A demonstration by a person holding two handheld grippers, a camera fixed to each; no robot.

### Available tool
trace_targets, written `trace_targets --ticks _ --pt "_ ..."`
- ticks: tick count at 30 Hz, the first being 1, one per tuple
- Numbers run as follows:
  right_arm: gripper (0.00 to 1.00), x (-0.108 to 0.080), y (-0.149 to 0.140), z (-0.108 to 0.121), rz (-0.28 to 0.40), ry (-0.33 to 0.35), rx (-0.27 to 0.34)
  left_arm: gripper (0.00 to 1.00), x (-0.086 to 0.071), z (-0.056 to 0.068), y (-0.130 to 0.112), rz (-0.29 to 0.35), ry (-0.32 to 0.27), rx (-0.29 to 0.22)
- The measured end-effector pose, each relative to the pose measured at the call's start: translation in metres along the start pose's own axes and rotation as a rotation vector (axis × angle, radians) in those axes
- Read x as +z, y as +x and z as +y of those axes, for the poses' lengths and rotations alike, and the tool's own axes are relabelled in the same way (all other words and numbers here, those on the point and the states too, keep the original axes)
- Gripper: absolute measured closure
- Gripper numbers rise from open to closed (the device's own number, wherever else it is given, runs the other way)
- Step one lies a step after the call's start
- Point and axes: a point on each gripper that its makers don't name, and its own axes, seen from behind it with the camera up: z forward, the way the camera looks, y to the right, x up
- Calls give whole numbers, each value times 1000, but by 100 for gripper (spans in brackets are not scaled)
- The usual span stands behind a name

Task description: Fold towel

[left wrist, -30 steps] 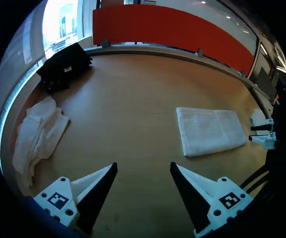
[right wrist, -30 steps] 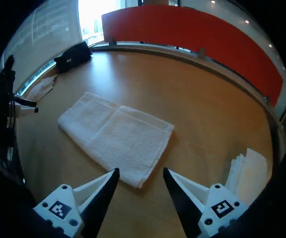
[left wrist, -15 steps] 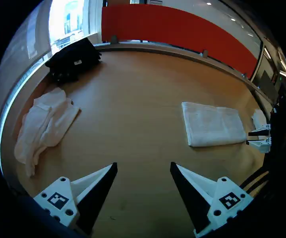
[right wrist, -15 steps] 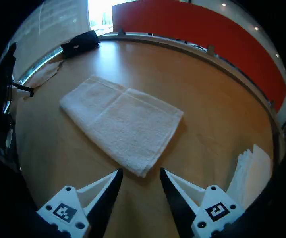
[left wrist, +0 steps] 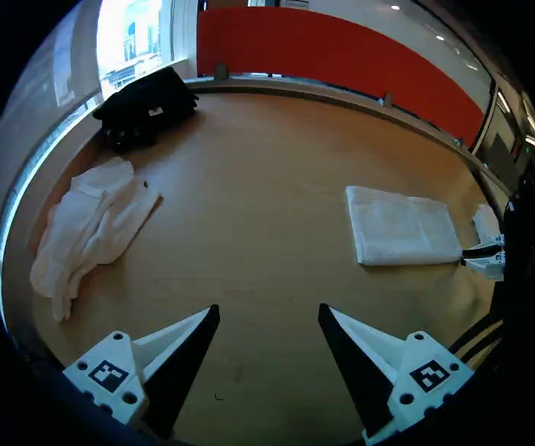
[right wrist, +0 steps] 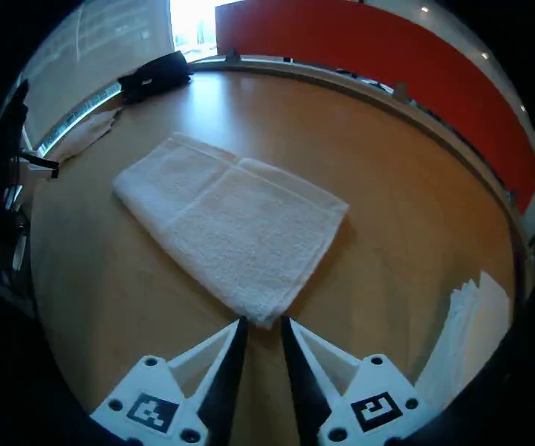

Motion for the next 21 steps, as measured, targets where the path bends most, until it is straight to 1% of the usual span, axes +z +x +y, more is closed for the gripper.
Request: trace_targets --ticks 3,11,14,17,21 --pt "80 1 -2 0 -5 1 -7 1 -1 -2 -1 -1 2 -2" --pt "82 3 -3 1 -10 -3 -7 1 -2 -4 -5 -6 7 3" --pt "89 4 -3 1 -11 3 -6 1 -2 -4 -5 -6 7 2" --pt "95 4 -3 1 -13 3 -4 1 -3 -3 -5 -5 5 2" --pt "97 4 -1 1 -10 -1 -10 1 -4 -3 -5 -3 4 2"
